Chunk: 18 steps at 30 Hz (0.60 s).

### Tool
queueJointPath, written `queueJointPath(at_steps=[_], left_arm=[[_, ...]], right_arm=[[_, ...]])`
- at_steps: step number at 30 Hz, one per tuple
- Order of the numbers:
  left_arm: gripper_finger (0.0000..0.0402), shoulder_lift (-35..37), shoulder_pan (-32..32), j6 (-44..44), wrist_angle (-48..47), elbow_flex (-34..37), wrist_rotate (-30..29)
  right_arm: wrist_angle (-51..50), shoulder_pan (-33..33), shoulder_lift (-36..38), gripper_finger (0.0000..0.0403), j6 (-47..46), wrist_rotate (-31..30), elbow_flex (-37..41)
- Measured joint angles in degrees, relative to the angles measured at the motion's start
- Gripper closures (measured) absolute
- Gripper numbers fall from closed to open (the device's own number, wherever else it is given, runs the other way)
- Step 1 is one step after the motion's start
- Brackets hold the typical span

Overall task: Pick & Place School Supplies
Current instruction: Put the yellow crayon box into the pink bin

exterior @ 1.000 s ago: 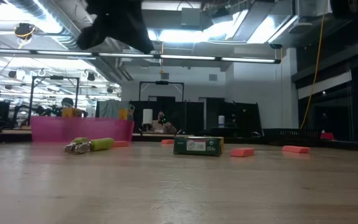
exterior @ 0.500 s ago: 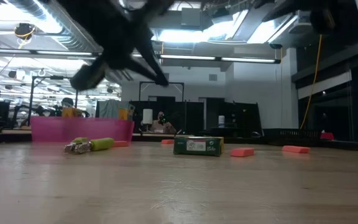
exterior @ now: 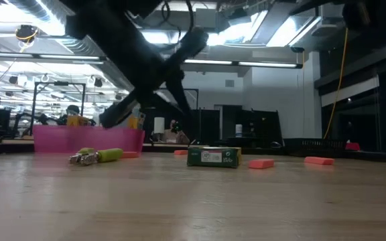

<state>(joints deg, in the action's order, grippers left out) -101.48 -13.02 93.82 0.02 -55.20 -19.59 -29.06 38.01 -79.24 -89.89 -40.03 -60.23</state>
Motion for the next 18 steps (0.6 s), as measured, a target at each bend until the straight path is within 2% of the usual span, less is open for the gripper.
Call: queueJointPath(at_steps=[18], left_arm=[[0.04,-1.21,2.69,-1.57,-0.18,-0.02,0.35]], right_arm=[[-0.39,1.6,0.0,0.0305,-0.68,-1.53,0.0]])
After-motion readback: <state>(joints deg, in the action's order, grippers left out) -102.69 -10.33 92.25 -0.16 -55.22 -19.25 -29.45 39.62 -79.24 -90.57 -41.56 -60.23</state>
